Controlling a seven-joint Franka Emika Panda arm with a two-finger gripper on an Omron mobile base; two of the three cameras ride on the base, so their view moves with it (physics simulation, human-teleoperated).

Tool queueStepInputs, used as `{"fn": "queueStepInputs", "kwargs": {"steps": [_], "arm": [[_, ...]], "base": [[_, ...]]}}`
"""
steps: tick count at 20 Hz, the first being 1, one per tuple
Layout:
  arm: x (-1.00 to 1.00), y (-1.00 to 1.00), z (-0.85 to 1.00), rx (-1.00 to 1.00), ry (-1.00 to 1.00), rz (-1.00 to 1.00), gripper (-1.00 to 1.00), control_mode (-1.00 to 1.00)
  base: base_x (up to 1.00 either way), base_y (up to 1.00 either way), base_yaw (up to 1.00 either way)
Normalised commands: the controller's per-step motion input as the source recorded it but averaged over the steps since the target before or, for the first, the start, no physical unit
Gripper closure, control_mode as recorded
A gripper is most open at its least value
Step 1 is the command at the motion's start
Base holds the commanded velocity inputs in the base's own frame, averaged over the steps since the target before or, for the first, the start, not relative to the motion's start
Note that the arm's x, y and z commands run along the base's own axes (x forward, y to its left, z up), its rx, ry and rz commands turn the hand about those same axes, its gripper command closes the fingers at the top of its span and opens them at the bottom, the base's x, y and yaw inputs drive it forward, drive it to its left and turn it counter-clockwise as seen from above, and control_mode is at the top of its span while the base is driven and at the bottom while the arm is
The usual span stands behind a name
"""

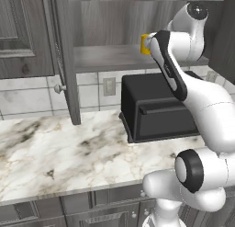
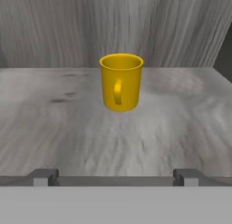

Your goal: There is a tray on the dining counter. Grab the cup, mug, and pitcher and place them on the tray. The pitcher may be placed next to the tray if it cannot fit the tray.

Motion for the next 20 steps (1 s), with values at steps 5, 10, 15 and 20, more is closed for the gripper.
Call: {"fn": "queueStepInputs", "kwargs": {"steps": [5,10,15,20], "arm": [[0.27,-0.15,0.00,0.00,0.00,0.00,-1.00,-1.00],[0.23,-0.15,0.00,0.00,0.00,0.00,-1.00,-1.00],[0.15,-0.03,-0.02,0.00,0.00,0.00,-1.00,-1.00],[0.04,0.02,-0.02,0.00,0.00,0.00,-1.00,-1.00]], "base": [[0.00,0.00,0.00],[0.00,0.00,0.00],[0.00,0.00,0.00],[0.00,0.00,0.00]]}}
